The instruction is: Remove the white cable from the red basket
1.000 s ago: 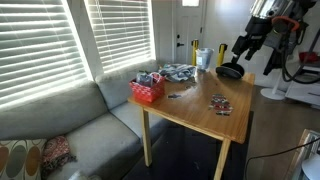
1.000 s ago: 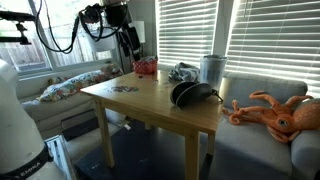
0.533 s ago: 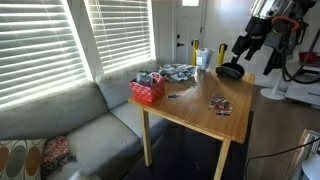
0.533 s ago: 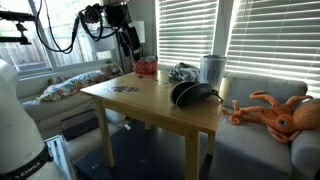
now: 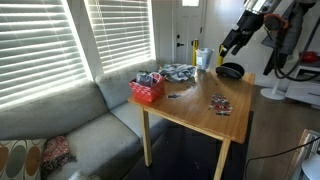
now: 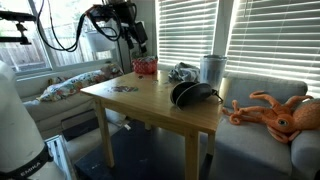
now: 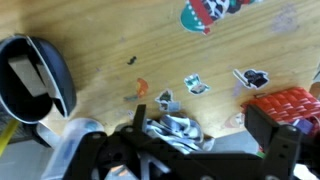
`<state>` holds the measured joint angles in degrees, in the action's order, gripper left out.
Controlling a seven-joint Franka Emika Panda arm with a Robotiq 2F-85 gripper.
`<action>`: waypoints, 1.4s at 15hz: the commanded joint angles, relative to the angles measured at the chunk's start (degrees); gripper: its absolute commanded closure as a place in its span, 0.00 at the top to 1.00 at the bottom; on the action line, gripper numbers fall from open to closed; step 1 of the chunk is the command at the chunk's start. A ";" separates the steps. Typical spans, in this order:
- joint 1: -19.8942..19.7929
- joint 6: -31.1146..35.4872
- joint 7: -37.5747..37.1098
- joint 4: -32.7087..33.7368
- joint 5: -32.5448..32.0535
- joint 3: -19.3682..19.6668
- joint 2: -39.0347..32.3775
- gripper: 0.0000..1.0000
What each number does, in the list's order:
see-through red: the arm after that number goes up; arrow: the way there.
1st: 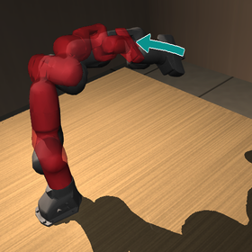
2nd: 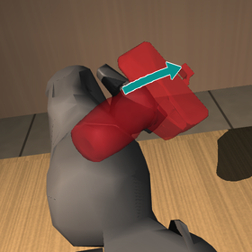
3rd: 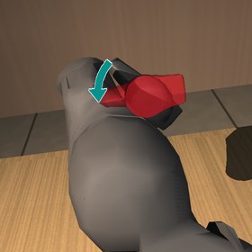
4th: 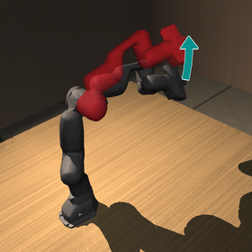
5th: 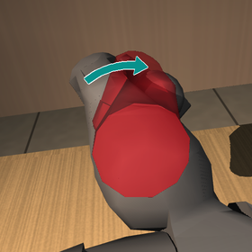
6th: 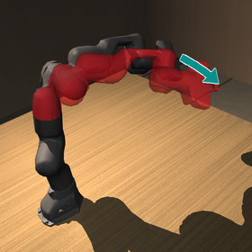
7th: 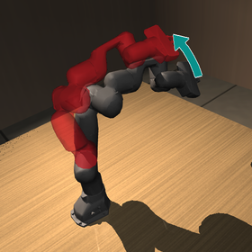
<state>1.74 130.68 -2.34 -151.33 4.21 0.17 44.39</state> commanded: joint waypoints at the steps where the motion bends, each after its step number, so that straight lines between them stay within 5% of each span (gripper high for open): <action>1: 7.67 7.01 6.51 6.93 6.39 2.20 -9.53 1.00; 6: 17.58 9.92 19.48 16.66 13.59 4.00 -21.81 1.00; 13: 25.10 3.29 48.15 35.09 24.68 11.57 -38.63 1.00; 16: 24.34 -4.44 60.84 41.67 31.49 13.47 -44.58 1.00; 17: 17.27 -7.64 64.33 43.48 33.84 7.43 -46.33 1.00; 21: 11.82 -8.48 64.38 42.35 32.13 2.57 -45.93 1.00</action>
<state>18.65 122.20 62.25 -109.04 36.57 7.90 -1.57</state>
